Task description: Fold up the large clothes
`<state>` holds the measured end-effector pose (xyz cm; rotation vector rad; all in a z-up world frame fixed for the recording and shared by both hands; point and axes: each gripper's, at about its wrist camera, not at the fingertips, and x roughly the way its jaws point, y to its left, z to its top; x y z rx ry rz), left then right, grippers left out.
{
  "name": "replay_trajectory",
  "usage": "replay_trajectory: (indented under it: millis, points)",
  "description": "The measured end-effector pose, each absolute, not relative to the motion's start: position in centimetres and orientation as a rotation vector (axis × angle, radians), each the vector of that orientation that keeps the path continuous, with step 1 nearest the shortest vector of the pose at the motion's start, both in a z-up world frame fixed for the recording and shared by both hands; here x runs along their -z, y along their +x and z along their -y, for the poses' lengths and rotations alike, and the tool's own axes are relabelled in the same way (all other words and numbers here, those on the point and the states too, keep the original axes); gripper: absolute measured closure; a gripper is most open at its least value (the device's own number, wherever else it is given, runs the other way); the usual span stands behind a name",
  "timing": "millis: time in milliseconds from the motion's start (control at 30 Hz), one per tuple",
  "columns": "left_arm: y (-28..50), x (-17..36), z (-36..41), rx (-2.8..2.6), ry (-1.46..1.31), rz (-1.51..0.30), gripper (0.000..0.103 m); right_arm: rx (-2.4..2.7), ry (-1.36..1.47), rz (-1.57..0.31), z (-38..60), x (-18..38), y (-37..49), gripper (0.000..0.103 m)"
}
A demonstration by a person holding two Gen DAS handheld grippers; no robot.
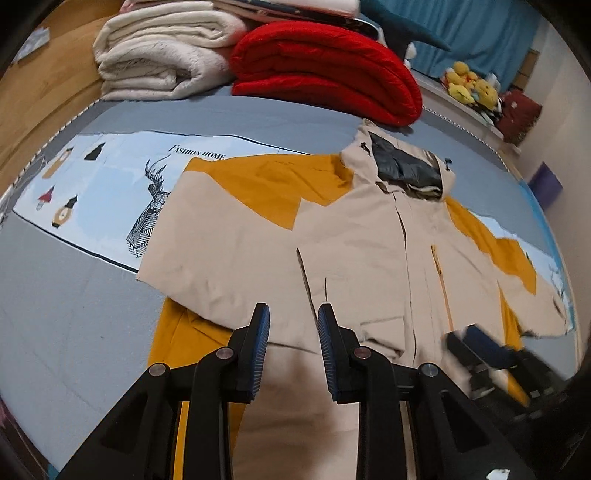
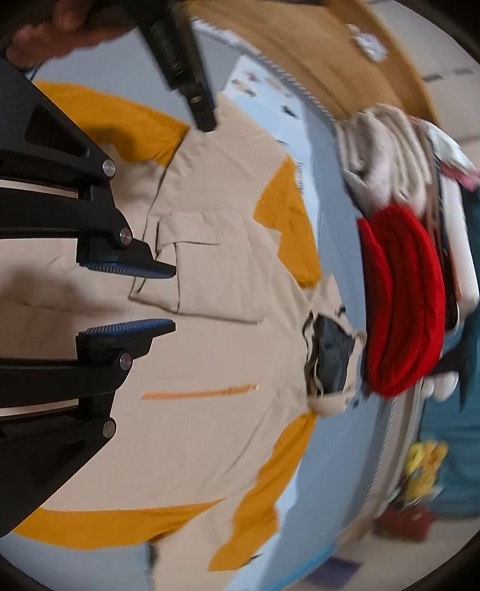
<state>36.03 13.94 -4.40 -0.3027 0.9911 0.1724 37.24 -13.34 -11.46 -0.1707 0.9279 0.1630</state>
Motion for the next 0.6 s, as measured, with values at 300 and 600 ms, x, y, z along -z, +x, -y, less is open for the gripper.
replay_trajectory:
  millis: [300,600]
  points:
    - [36.9,4.3,-15.7,-0.151,-0.332,-1.025,0.079,-0.158,-0.352,-0.962,9.2,17.0,40.2,0.061]
    - [37.6,4.2,-17.9,-0.167,-0.397,-1.037,0.079,-0.133,-0.517,-1.021,7.9,21.2,42.0,0.062]
